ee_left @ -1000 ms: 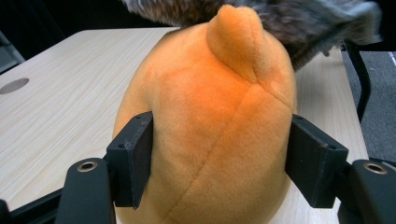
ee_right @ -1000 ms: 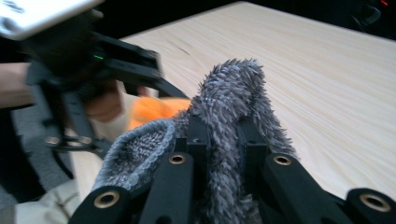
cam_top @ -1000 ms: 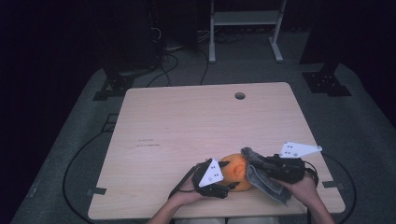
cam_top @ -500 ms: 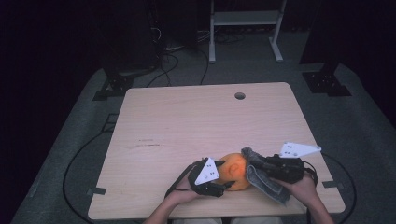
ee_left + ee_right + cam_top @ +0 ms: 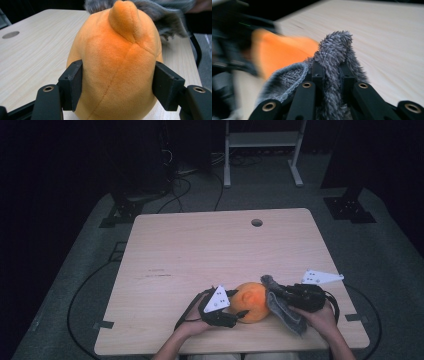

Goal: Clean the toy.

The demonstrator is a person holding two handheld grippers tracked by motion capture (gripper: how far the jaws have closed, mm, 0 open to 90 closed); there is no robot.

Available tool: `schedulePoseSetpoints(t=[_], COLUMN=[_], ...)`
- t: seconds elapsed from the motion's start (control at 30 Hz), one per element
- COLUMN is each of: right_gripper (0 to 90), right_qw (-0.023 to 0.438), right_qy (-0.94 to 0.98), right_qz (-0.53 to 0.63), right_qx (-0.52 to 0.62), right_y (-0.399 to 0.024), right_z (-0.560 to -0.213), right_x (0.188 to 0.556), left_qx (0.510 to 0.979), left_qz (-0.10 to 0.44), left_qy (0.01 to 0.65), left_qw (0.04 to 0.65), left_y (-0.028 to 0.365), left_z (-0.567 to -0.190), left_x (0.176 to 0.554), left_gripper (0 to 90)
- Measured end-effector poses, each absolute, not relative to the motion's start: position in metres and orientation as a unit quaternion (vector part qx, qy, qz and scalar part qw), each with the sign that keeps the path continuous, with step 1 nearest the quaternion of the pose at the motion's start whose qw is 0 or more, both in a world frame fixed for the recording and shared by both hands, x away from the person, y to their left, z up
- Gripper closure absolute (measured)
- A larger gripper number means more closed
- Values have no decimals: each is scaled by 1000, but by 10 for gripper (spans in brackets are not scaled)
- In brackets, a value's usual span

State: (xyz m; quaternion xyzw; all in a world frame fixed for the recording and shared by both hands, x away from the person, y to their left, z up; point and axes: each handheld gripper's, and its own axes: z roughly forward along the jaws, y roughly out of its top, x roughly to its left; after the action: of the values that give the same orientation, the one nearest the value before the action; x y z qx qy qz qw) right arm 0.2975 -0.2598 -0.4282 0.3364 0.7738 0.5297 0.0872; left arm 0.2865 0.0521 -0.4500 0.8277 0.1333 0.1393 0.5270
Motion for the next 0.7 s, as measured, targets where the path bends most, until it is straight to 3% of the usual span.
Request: schedulePoseSetpoints(t=[0.07,0.23,0.43,0.63,0.7], right_gripper=[783,782,784,783,783], right_qw=[99,79,96,83,92], right_qy=[779,766,782,761,779], right_qz=[497,560,495,570,538], right_qx=[369,306,367,300,309], right_y=[-268,-255,-265,-253,-247], right_z=[-435,-415,-437,-411,-426], right_x=[300,287,300,283,289], left_qx=[830,831,829,826,827], left_qz=[138,136,140,139,139], left_qy=[131,128,132,135,140], left_qw=[525,525,525,529,527], left_y=[55,56,57,55,55], left_z=[-450,-450,-452,-452,-452], left_x=[287,288,288,289,290], left_gripper=[322,321,321,322,333])
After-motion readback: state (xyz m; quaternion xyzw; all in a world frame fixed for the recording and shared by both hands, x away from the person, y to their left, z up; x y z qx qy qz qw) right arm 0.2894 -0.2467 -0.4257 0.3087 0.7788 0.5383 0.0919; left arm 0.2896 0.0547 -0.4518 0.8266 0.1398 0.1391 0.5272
